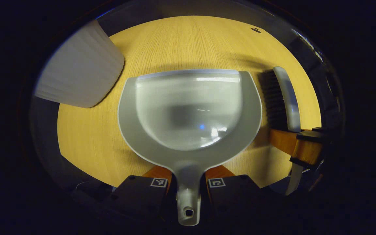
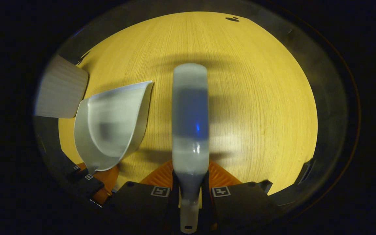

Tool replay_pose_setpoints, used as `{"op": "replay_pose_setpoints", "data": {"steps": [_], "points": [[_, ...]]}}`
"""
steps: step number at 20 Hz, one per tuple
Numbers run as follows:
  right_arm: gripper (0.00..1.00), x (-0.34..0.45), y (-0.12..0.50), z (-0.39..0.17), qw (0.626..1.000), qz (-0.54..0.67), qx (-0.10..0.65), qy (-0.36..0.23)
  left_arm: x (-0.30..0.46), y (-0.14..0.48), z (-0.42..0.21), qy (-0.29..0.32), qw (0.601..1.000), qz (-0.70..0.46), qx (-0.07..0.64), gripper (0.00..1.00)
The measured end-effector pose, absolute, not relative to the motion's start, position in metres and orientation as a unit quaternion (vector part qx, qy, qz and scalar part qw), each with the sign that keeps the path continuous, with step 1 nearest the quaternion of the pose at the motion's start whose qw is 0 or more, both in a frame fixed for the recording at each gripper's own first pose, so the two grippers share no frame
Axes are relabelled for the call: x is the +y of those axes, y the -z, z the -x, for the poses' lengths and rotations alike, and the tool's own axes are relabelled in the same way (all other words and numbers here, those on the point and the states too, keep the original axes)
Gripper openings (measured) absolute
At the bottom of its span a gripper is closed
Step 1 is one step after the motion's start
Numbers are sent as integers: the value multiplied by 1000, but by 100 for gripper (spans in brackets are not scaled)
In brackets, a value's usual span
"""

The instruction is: Pick up the small broom and dustpan from the desktop, sweep the trash into the dustpan with the broom, and then empty the trash into the garbage bin.

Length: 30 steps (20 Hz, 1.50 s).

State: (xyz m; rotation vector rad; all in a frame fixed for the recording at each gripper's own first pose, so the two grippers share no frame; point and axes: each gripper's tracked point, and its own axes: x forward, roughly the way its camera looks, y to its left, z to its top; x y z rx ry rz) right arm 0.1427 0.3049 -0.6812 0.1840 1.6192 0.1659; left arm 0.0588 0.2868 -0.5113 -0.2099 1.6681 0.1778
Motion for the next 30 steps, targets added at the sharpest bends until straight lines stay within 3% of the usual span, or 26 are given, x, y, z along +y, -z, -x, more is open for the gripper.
{"op": "replay_pose_setpoints", "data": {"steps": [1,2,3,4,5,6,7,12,18,20,21,22,24,26,30], "points": [[34,306,679,-142,678,-81,727,-74,292,508,-58,-82,658,83,744,30],[35,309,679,-140,673,-78,731,-80,296,510,-58,-81,656,72,747,37],[45,311,678,-139,670,-75,734,-86,300,510,-56,-78,656,63,748,51],[40,313,676,-137,667,-77,736,-88,306,509,-56,-80,656,52,749,64],[63,314,675,-134,666,-78,737,-86,309,508,-55,-81,656,46,749,70],[82,315,671,-134,668,-83,735,-84,310,507,-53,-81,657,48,748,84],[100,316,670,-135,674,-83,730,-81,310,506,-53,-81,659,52,746,86],[99,305,628,-144,709,-95,692,-93,296,472,-58,-50,715,71,693,86],[98,268,502,-202,828,-122,534,-119,301,377,-79,-51,815,80,572,86],[99,253,453,-225,866,-123,471,-113,304,332,-99,-50,855,83,510,86],[90,248,427,-234,885,-123,436,-110,307,308,-109,-51,875,81,475,86],[99,238,397,-244,911,-115,382,-105,311,283,-119,-51,894,81,437,86],[98,220,333,-271,960,-81,252,-90,324,235,-134,-61,928,87,356,86],[97,213,264,-286,983,-57,152,-83,340,184,-145,-79,954,94,273,86],[98,212,170,-284,995,-75,17,-69,363,95,-126,-119,987,59,89,82]]}}
